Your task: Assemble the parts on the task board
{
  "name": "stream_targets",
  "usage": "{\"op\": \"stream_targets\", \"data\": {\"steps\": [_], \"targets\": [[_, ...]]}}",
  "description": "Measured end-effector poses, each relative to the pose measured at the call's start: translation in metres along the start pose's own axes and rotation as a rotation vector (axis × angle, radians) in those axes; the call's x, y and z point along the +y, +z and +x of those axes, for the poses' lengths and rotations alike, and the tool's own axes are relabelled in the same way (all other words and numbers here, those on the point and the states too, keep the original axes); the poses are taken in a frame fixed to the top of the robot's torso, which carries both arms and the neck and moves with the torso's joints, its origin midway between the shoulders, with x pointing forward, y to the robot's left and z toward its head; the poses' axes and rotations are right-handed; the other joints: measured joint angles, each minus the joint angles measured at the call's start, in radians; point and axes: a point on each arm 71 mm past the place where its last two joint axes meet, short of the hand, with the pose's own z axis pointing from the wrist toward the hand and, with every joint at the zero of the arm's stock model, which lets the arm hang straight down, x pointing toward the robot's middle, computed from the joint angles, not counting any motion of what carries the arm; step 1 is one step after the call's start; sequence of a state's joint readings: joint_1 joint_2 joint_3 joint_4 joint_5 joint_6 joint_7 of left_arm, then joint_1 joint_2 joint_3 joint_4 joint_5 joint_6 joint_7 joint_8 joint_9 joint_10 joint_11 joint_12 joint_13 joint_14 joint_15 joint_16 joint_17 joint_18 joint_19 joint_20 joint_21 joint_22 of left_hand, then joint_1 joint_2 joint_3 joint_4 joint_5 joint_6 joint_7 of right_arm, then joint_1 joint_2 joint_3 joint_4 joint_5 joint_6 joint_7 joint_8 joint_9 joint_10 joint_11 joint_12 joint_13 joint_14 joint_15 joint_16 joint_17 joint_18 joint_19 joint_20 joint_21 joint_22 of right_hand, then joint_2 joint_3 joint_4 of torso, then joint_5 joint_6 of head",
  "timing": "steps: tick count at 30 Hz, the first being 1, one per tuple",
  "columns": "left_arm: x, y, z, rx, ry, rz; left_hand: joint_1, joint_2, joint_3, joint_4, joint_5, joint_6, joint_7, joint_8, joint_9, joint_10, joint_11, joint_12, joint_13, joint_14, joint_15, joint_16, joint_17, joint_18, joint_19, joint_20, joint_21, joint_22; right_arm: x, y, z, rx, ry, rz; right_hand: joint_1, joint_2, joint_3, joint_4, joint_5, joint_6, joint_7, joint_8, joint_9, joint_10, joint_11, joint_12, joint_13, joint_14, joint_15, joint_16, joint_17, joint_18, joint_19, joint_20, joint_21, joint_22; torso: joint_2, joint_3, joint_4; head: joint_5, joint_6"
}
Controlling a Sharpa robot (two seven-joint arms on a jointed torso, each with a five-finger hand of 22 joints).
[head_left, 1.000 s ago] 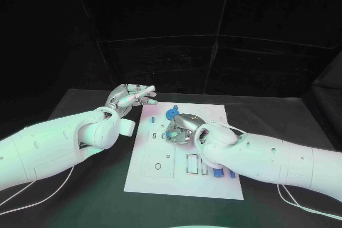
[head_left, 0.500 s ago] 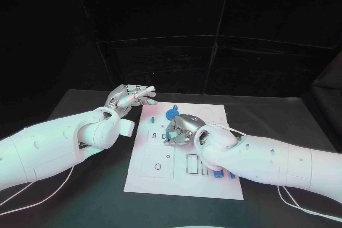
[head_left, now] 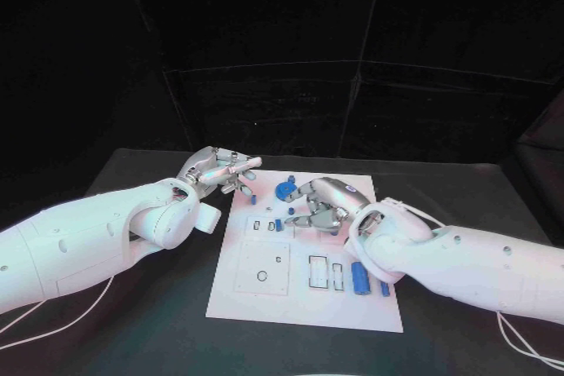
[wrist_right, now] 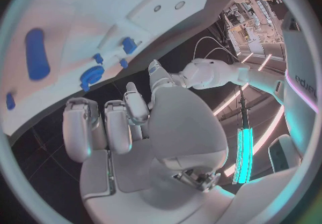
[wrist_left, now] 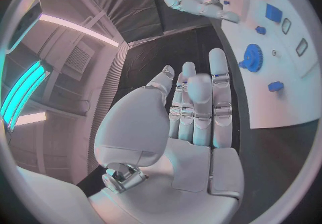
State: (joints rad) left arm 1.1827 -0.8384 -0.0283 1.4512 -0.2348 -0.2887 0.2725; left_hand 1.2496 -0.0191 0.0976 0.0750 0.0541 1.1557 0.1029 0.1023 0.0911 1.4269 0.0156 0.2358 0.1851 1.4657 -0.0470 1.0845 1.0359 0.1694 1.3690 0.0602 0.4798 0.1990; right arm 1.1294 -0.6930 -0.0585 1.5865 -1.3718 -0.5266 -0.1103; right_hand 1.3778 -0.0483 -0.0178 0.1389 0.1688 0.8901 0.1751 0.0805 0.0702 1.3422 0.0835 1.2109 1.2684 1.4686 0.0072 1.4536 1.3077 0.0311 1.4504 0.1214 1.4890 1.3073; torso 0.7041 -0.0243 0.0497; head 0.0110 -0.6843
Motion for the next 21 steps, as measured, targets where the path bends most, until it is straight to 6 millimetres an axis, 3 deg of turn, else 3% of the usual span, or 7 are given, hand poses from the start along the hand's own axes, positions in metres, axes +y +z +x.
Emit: {"op": "stream_targets", "data": {"steps": [1, 3, 8, 9, 11, 13, 21], "targets": [[0.001, 0.0, 0.0, 0.009, 0.017, -0.015, -0.009, 0.001, -0.003, 0.008, 0.0, -0.005, -0.004, 0.004, 0.003, 0.005, -0.005, 0.019, 0.018, 0.001, 0.0, 0.083, 0.079, 0.0, 0.015, -0.006, 0.021, 0.012, -0.001, -0.001, -0.007, -0.007, 0.01, -0.005, 0.003, 0.003, -0.001, -0.003, 0.001, 0.0, 0.0, 0.0, 0.0, -0.004, 0.001, -0.006, -0.006, 0.0, 0.0, -0.005, 0.0, 0.0, -0.006, 0.0, -0.004, 0.0, 0.0, 0.0002, 0.0, 0.0, 0.0], [0.002, 0.0, 0.001, 0.043, 0.075, -0.065, -0.037, 0.009, -0.014, 0.033, 0.0, -0.003, -0.007, 0.023, 0.017, 0.007, -0.014, 0.084, 0.08, 0.001, -0.012, 0.286, 0.237, -0.024, 0.081, -0.019, 0.273, 0.289, -0.005, -0.003, -0.027, -0.026, 0.041, -0.014, 0.011, 0.011, -0.003, -0.007, 0.006, 0.004, -0.004, 0.001, 0.0, -0.014, -0.004, -0.025, -0.023, 0.0, 0.0, -0.019, 0.0, 0.0, -0.02, -0.004, -0.016, 0.0, -0.004, 0.0015, -0.0006, 0.004, -0.002], [0.003, 0.004, 0.009, 0.149, 0.26, -0.207, -0.074, 0.024, -0.042, 0.075, -0.004, -0.006, -0.019, 0.078, 0.059, -0.03, -0.024, 0.299, 0.287, 0.001, -0.019, 0.465, 0.272, -0.073, 0.097, -0.037, 0.657, 0.748, -0.023, -0.01, -0.071, -0.074, 0.12, 0.013, 0.025, 0.025, 0.003, -0.018, 0.032, 0.005, -0.005, 0.006, 0.0, -0.015, -0.005, -0.031, -0.033, 0.0, 0.0, -0.027, 0.0, 0.0, -0.023, -0.004, -0.022, 0.0, -0.013, 0.0048, -0.0044, 0.008, -0.006], [0.003, 0.005, 0.011, 0.169, 0.301, -0.234, -0.087, 0.026, -0.06, 0.095, -0.004, -0.015, -0.029, 0.107, 0.084, -0.047, -0.032, 0.444, 0.43, 0.001, -0.019, 0.48, 0.272, -0.078, 0.097, -0.037, 0.712, 0.812, -0.027, -0.012, -0.077, -0.08, 0.137, 0.022, 0.026, 0.026, 0.0, -0.02, 0.04, 0.005, -0.005, 0.006, 0.0, -0.015, -0.005, -0.031, -0.034, 0.0, 0.0, -0.027, 0.0, 0.0, -0.025, -0.006, -0.022, 0.0, -0.015, 0.0058, -0.0056, 0.009, -0.008], [0.003, 0.009, 0.017, 0.209, 0.389, -0.291, -0.102, 0.035, -0.092, 0.127, -0.004, -0.036, -0.034, 0.167, 0.135, -0.077, -0.033, 0.662, 0.645, 0.0, -0.027, 0.483, 0.272, -0.08, 0.097, -0.037, 0.782, 0.896, -0.034, -0.015, -0.086, -0.089, 0.17, 0.042, 0.026, 0.026, 0.0, -0.02, 0.044, 0.005, -0.005, 0.006, 0.0, -0.015, -0.005, -0.031, -0.035, 0.0, 0.0, -0.028, 0.0, 0.0, -0.027, -0.007, -0.022, 0.0, -0.018, 0.0068, -0.0069, 0.012, -0.01], [0.002, 0.013, 0.023, 0.243, 0.48, -0.344, -0.138, 0.038, -0.125, 0.171, -0.004, -0.045, -0.041, 0.204, 0.168, -0.079, -0.034, 0.763, 0.748, -0.001, -0.028, 0.483, 0.272, -0.093, 0.097, -0.037, 0.829, 0.959, -0.041, -0.017, -0.094, -0.099, 0.2, 0.065, 0.026, 0.026, 0.0, -0.02, 0.048, 0.005, -0.005, 0.006, 0.0, -0.015, -0.005, -0.031, -0.036, 0.0, 0.0, -0.031, 0.0, 0.0, -0.027, -0.007, -0.022, 0.0, -0.022, 0.0085, -0.0085, 0.016, -0.012], [0.001, 0.028, 0.041, 0.31, 0.737, -0.496, -0.18, 0.049, -0.239, 0.211, -0.004, -0.09, -0.057, 0.303, 0.267, -0.082, -0.037, 0.879, 0.866, 0.001, -0.04, 0.483, 0.272, -0.096, 0.097, -0.048, 0.901, 1.059, -0.051, -0.017, -0.103, -0.106, 0.272, 0.101, 0.026, 0.026, -0.001, -0.027, 0.064, 0.005, -0.005, 0.01, 0.0, -0.015, -0.005, -0.031, -0.04, 0.0, 0.0, -0.035, -0.005, 0.0, -0.027, -0.007, -0.026, 0.0, -0.027, 0.0116, -0.0118, 0.018, -0.015]]}}
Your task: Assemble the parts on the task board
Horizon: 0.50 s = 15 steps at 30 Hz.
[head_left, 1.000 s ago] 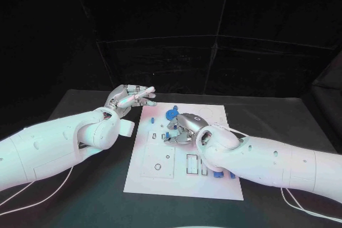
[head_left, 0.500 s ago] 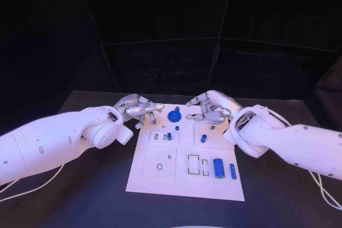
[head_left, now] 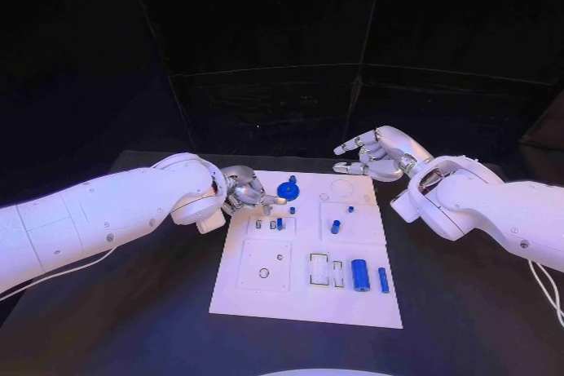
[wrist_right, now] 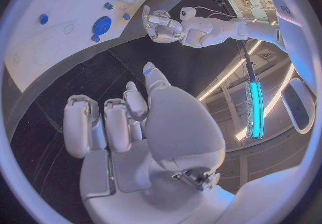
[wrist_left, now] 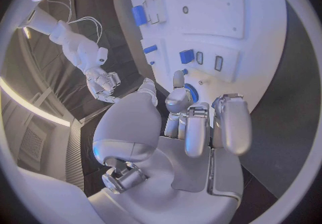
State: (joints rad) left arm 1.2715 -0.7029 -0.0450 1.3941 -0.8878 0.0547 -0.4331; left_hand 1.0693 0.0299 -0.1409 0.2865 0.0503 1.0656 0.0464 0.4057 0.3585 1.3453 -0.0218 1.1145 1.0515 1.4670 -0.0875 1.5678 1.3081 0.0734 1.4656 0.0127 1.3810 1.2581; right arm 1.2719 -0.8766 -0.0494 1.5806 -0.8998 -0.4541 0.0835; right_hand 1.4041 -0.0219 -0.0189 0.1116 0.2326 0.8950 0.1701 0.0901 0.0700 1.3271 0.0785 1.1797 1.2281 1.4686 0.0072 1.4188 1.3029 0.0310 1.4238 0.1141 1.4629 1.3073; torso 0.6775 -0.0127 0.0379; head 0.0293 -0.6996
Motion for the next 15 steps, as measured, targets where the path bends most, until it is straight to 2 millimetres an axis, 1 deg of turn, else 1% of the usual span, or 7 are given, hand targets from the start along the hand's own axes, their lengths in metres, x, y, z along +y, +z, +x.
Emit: {"op": "stream_targets", "data": {"steps": [1, 2, 6, 8, 9, 10, 15], "targets": [[-0.002, 0.002, 0.001, 0.006, 0.021, -0.015, 0.007, 0.007, -0.007, -0.001, 0.0, -0.007, 0.0, 0.01, 0.01, 0.0, 0.0, 0.001, 0.004, 0.0, 0.0, 0.0, 0.0, -0.011, 0.0, 0.0, 0.005, 0.004, 0.0, 0.0, 0.0, 0.0, 0.004, 0.003, 0.0, 0.0, 0.0, 0.0, 0.0, 0.0, 0.0, 0.0, 0.0, 0.0, 0.0, -0.001, 0.0, 0.0, 0.0, 0.0, 0.0, 0.0, 0.0, 0.0, 0.0, 0.0, 0.0, 0.0, -0.0001, 0.0, 0.0], [-0.003, 0.004, 0.003, 0.012, 0.042, -0.03, 0.012, 0.012, -0.013, 0.0, 0.0, -0.014, 0.0, 0.018, 0.019, -0.003, -0.003, 0.001, 0.006, 0.0, 0.0, 0.0, 0.0, -0.012, 0.0, 0.0, 0.005, 0.006, -0.001, 0.001, -0.001, 0.0, 0.008, 0.005, 0.003, 0.003, 0.0, 0.0, 0.004, 0.0, 0.0, 0.0, 0.0, 0.0, 0.0, -0.004, -0.001, 0.0, 0.0, 0.0, -0.002, 0.0, -0.002, -0.002, -0.004, 0.0, 0.0, 0.0, -0.0001, 0.0, 0.0], [-0.009, 0.01, 0.007, 0.03, 0.107, -0.077, 0.029, 0.021, -0.028, 0.0, 0.0, -0.03, 0.002, 0.041, 0.045, -0.003, -0.003, 0.009, 0.013, 0.0, 0.0, 0.0, 0.0, -0.012, 0.0, 0.0, 0.01, 0.015, -0.002, 0.002, -0.001, 0.003, 0.021, 0.014, 0.006, 0.006, 0.0, -0.006, 0.026, 0.0, 0.0, 0.0, 0.0, 0.0, 0.0, -0.004, -0.003, 0.0, 0.0, -0.005, -0.002, 0.0, -0.004, -0.004, -0.004, 0.001, 0.0, -0.0001, -0.0001, 0.002, -0.003], [-0.012, 0.012, 0.007, 0.035, 0.131, -0.097, 0.029, 0.021, -0.034, 0.0, 0.0, -0.037, 0.002, 0.048, 0.055, -0.004, -0.003, 0.011, 0.018, 0.0, 0.0, 0.0, 0.0, -0.012, 0.0, 0.0, 0.015, 0.018, -0.002, 0.002, -0.001, 0.005, 0.026, 0.017, 0.006, 0.006, 0.0, -0.006, 0.026, 0.0, 0.0, 0.0, 0.0, 0.0, 0.0, -0.004, -0.003, 0.0, 0.0, -0.005, -0.002, 0.0, -0.004, -0.004, -0.004, 0.001, 0.0, -0.0006, 0.0, 0.002, -0.003], [-0.014, 0.014, 0.007, 0.037, 0.141, -0.104, 0.029, 0.021, -0.039, 0.001, 0.0, -0.04, 0.002, 0.052, 0.059, -0.004, -0.003, 0.011, 0.019, 0.0, 0.0, 0.0, 0.0, -0.012, 0.0, 0.0, 0.015, 0.019, -0.003, 0.003, -0.001, 0.005, 0.028, 0.018, 0.006, 0.006, 0.0, -0.006, 0.026, 0.0, 0.0, 0.0, 0.0, 0.0, 0.0, -0.004, -0.005, 0.0, 0.0, -0.005, -0.004, 0.003, -0.004, -0.004, -0.004, 0.001, 0.0, -0.0007, 0.0, 0.002, -0.003], [-0.015, 0.015, 0.008, 0.04, 0.15, -0.11, 0.031, 0.023, -0.046, 0.002, 0.0, -0.04, 0.002, 0.057, 0.065, -0.004, -0.003, 0.011, 0.019, 0.0, 0.0, 0.0, 0.0, -0.012, 0.0, 0.0, 0.015, 0.019, -0.003, 0.003, -0.001, 0.006, 0.029, 0.02, 0.006, 0.006, 0.0, -0.006, 0.026, 0.0, 0.0, 0.0, 0.0, 0.0, 0.0, -0.004, -0.005, 0.0, 0.0, -0.005, -0.004, 0.016, -0.004, -0.004, -0.004, 0.001, 0.0, -0.001, 0.0, 0.002, -0.003], [-0.019, 0.02, 0.009, 0.054, 0.19, -0.146, 0.033, 0.025, -0.056, 0.002, 0.0, -0.053, 0.003, 0.067, 0.081, -0.004, -0.003, 0.016, 0.022, 0.0, 0.0, 0.0, 0.0, -0.012, 0.0, 0.0, 0.015, 0.022, -0.004, 0.004, 0.0, 0.01, 0.036, 0.027, 0.006, 0.006, 0.0, -0.006, 0.032, 0.0, 0.0, 0.0, 0.0, 0.0, 0.0, -0.004, -0.005, 0.0, 0.0, -0.005, -0.005, 0.016, -0.004, -0.004, -0.004, 0.001, 0.001, -0.0014, 0.0007, 0.001, -0.006]]}}
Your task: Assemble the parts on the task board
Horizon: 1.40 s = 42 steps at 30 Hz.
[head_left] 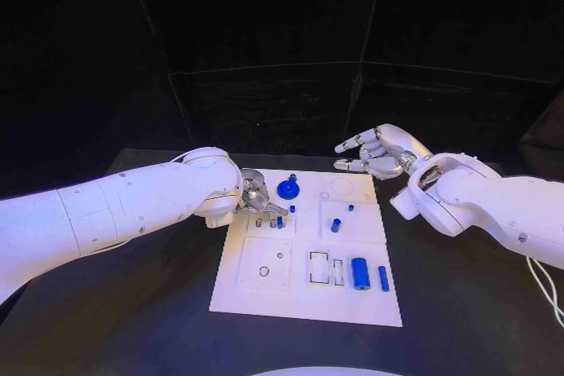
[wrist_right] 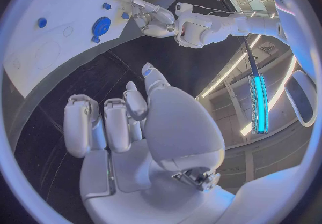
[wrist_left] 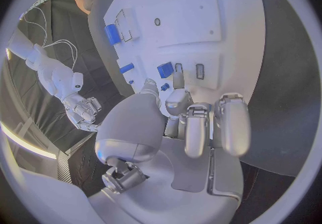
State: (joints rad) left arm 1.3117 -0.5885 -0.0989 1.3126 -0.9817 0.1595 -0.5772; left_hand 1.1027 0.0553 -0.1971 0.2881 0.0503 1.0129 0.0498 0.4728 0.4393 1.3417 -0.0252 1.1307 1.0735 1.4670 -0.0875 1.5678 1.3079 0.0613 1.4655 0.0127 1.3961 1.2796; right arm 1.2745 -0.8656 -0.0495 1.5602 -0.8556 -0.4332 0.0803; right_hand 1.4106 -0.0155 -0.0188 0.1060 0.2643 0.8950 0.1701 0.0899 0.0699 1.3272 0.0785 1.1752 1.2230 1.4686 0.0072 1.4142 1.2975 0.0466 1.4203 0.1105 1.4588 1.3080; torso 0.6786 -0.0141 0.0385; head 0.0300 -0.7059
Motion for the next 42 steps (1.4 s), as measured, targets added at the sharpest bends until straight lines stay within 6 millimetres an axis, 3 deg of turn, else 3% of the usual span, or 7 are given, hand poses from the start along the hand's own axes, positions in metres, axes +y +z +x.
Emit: {"op": "stream_targets", "data": {"steps": [10, 15, 28, 42], "targets": [[-0.013, 0.005, 0.003, 0.024, 0.044, -0.015, 0.011, 0.011, -0.008, -0.003, 0.0, -0.007, 0.0, 0.013, 0.014, 0.0, 0.0, 0.006, 0.005, 0.0, 0.0, 0.0, 0.0, 0.0, 0.0, 0.0, 0.006, 0.005, 0.0, 0.003, 0.002, 0.008, 0.006, 0.008, 0.0, 0.0, 0.0, 0.0, 0.0, 0.0, 0.0, 0.0, 0.0, 0.0, 0.0, 0.0, 0.0, 0.0, 0.0, 0.0, 0.0, 0.0, 0.0, 0.0, -0.004, 0.0, 0.001, -0.0004, 0.0014, 0.003, -0.007], [-0.016, 0.006, 0.003, 0.032, 0.055, -0.019, 0.031, 0.028, -0.011, -0.005, 0.0, -0.015, 0.0, 0.023, 0.027, 0.0, 0.0, 0.006, 0.007, 0.0, 0.0, 0.0, 0.0, 0.0, 0.0, 0.0, 0.006, 0.008, 0.0, 0.004, 0.003, 0.011, 0.007, 0.01, 0.0, 0.0, 0.0, 0.0, 0.003, 0.0, 0.0, 0.0, 0.0, 0.0, 0.0, 0.0, 0.0, 0.0, 0.0, 0.0, -0.001, 0.0, 0.0, 0.0, -0.004, 0.0, 0.001, -0.0008, 0.0014, 0.004, -0.01], [-0.025, 0.008, 0.005, 0.053, 0.081, -0.017, 0.055, 0.037, -0.005, -0.011, 0.0, -0.024, -0.003, 0.036, 0.043, -0.002, 0.002, 0.006, 0.007, 0.0, 0.0, 0.0, 0.0, 0.0, 0.0, 0.0, 0.006, 0.009, -0.001, 0.007, 0.004, 0.018, 0.007, 0.017, 0.0, 0.0, 0.0, 0.0, 0.009, 0.004, -0.004, 0.003, 0.0, 0.0, 0.0, 0.0, -0.001, -0.004, -0.004, -0.004, -0.002, 0.0, -0.006, -0.001, -0.004, 0.0, 0.001, -0.0011, 0.0014, 0.002, -0.015], [-0.029, 0.009, 0.005, 0.059, 0.09, -0.019, 0.137, 0.069, 0.044, -0.06, 0.0, -0.046, -0.003, 0.058, 0.073, -0.007, 0.0, 0.006, 0.004, 0.0, 0.0, 0.0, 0.0, 0.0, 0.0, 0.0, 0.006, 0.012, -0.002, 0.01, 0.007, 0.03, 0.008, 0.029, 0.004, 0.004, 0.008, -0.008, 0.046, 0.004, -0.004, 0.003, 0.0, -0.004, -0.004, -0.004, -0.006, -0.004, -0.004, -0.008, -0.006, 0.0, -0.007, 0.0, -0.011, 0.0, 0.0, -0.001, 0.0016, 0.002, -0.019]]}}
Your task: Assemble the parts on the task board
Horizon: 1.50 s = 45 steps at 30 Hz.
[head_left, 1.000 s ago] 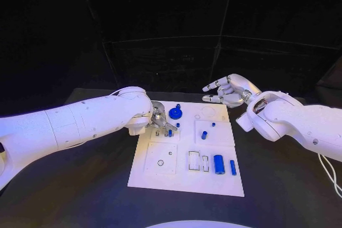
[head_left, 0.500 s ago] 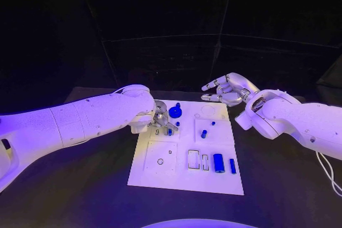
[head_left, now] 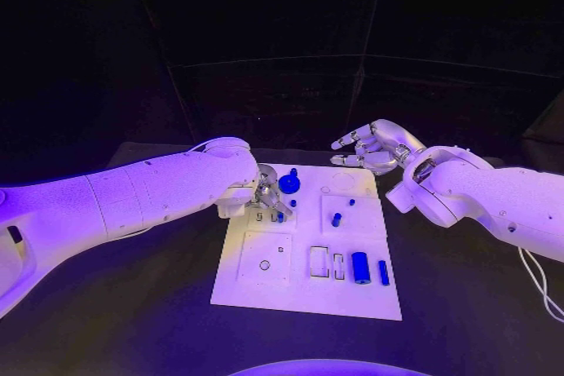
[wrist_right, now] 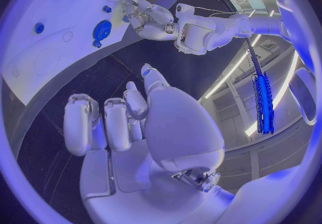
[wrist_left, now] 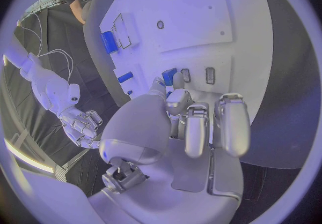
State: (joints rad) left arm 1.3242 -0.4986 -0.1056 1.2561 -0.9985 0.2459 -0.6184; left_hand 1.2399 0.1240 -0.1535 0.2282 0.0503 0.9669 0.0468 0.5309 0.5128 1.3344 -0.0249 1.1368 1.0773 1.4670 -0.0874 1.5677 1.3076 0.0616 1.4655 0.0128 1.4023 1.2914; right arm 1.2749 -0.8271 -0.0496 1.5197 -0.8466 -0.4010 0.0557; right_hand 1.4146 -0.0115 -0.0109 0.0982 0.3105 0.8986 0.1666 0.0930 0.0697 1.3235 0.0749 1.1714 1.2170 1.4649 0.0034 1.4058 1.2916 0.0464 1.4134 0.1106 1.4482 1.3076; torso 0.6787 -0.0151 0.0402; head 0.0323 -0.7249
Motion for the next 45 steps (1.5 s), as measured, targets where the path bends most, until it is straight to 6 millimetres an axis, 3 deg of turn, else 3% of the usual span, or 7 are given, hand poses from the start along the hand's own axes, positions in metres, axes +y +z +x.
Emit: {"op": "stream_targets", "data": {"steps": [8, 12, 13, 15, 20, 23, 45], "targets": [[-0.003, -0.001, -0.001, 0.0, 0.004, 0.003, 0.124, 0.032, 0.119, -0.093, -0.001, -0.032, -0.006, -0.001, 0.009, -0.016, -0.008, -0.011, -0.007, 0.0, 0.0, 0.0, 0.0, 0.0, 0.0, 0.0, 0.0, 0.0, 0.0, 0.001, 0.001, 0.006, 0.0, 0.004, 0.005, 0.005, 0.006, -0.006, 0.016, 0.0, 0.0, 0.004, 0.0, 0.0, 0.0, 0.0, -0.001, 0.0, 0.0, 0.0, -0.001, 0.0, -0.001, -0.001, -0.002, 0.0, 0.0, 0.0, 0.0, -0.001, -0.004], [-0.003, -0.001, -0.002, -0.001, 0.004, 0.006, 0.174, 0.024, 0.158, -0.065, 0.032, -0.052, 0.001, -0.005, 0.014, -0.023, -0.002, -0.03, -0.02, -0.004, -0.003, 0.0, 0.0, 0.0, 0.001, 0.001, 0.0, -0.002, 0.0, 0.001, 0.001, 0.009, 0.0, 0.006, 0.005, 0.005, 0.009, -0.009, 0.025, 0.0, 0.0, 0.004, 0.0, 0.0, 0.0, 0.0, -0.003, 0.0, 0.0, 0.0, -0.001, 0.0, -0.003, -0.003, -0.004, 0.0, 0.0, 0.0, 0.0, -0.001, -0.005], [-0.003, -0.001, -0.002, -0.002, 0.004, 0.006, 0.155, -0.005, 0.2, -0.024, 0.04, -0.053, 0.002, -0.007, 0.021, -0.025, 0.0, -0.035, -0.025, -0.002, 0.002, 0.0, 0.0, 0.0, 0.0, 0.007, 0.0, -0.001, 0.0, 0.001, 0.001, 0.01, 0.0, 0.006, 0.005, 0.005, 0.009, -0.009, 0.03, 0.0, 0.0, 0.004, 0.0, 0.0, 0.0, 0.0, -0.003, 0.0, 0.0, 0.0, -0.001, 0.0, -0.003, -0.003, -0.004, 0.0, 0.0, 0.0, 0.0, -0.001, -0.005], [-0.002, -0.001, -0.002, -0.001, 0.003, 0.005, 0.114, -0.057, 0.318, -0.019, 0.047, -0.056, 0.005, 0.0, 0.031, -0.025, 0.0, -0.038, -0.031, -0.002, 0.002, 0.0, 0.0, 0.0, 0.0, 0.007, 0.0, -0.001, 0.0, 0.002, 0.002, 0.011, 0.0, 0.007, 0.005, 0.005, 0.011, -0.011, 0.036, 0.0, 0.0, 0.004, 0.0, 0.0, 0.0, 0.0, -0.003, 0.0, 0.0, 0.0, -0.001, 0.0, -0.003, -0.003, -0.004, 0.0, 0.0, 0.0, 0.0001, -0.001, -0.005], [0.001, -0.001, 0.0, -0.001, 0.001, 0.006, 0.021, -0.146, 0.519, -0.043, 0.047, -0.056, 0.005, 0.024, 0.057, -0.023, 0.002, -0.038, -0.034, -0.002, 0.002, 0.0, 0.0, 0.0, 0.0, 0.007, 0.0, 0.0, -0.001, 0.002, 0.002, 0.014, 0.0, 0.008, 0.005, 0.005, 0.011, -0.011, 0.039, 0.0, 0.0, 0.004, 0.0, 0.0, 0.0, 0.0, -0.003, 0.0, 0.0, 0.0, -0.001, 0.0, -0.003, -0.003, -0.004, 0.0, 0.0, -0.0001, 0.001, -0.001, -0.006], [0.003, -0.002, -0.001, -0.006, -0.005, 0.008, -0.032, -0.178, 0.619, -0.074, 0.061, -0.06, 0.008, 0.037, 0.073, -0.021, 0.004, -0.041, -0.039, -0.002, 0.002, 0.0, 0.0, 0.0, 0.0, 0.007, 0.0, 0.0, -0.001, 0.002, 0.002, 0.015, -0.001, 0.009, 0.005, 0.005, 0.011, -0.011, 0.042, 0.0, 0.0, 0.004, 0.0, 0.0, 0.0, 0.0, -0.003, 0.0, 0.0, 0.0, -0.001, 0.0, -0.003, -0.003, -0.004, 0.0, 0.0, -0.0003, 0.0011, -0.001, -0.006], [0.025, -0.014, 0.006, -0.146, -0.191, 0.117, -0.057, -0.231, 0.669, -0.1, 0.104, -0.067, 0.008, 0.059, 0.103, -0.022, 0.004, -0.061, -0.064, -0.002, 0.002, 0.0, 0.0, 0.0, 0.0, 0.007, 0.0, 0.003, -0.003, 0.002, 0.0, 0.014, -0.002, 0.012, 0.005, 0.005, 0.011, -0.011, 0.046, 0.0, 0.0, 0.004, 0.0, 0.0, 0.0, 0.0, -0.004, 0.0, 0.0, 0.0, -0.001, 0.0, -0.003, -0.003, -0.004, 0.0, -0.001, 0.0008, 0.0028, 0.006, -0.012]]}}
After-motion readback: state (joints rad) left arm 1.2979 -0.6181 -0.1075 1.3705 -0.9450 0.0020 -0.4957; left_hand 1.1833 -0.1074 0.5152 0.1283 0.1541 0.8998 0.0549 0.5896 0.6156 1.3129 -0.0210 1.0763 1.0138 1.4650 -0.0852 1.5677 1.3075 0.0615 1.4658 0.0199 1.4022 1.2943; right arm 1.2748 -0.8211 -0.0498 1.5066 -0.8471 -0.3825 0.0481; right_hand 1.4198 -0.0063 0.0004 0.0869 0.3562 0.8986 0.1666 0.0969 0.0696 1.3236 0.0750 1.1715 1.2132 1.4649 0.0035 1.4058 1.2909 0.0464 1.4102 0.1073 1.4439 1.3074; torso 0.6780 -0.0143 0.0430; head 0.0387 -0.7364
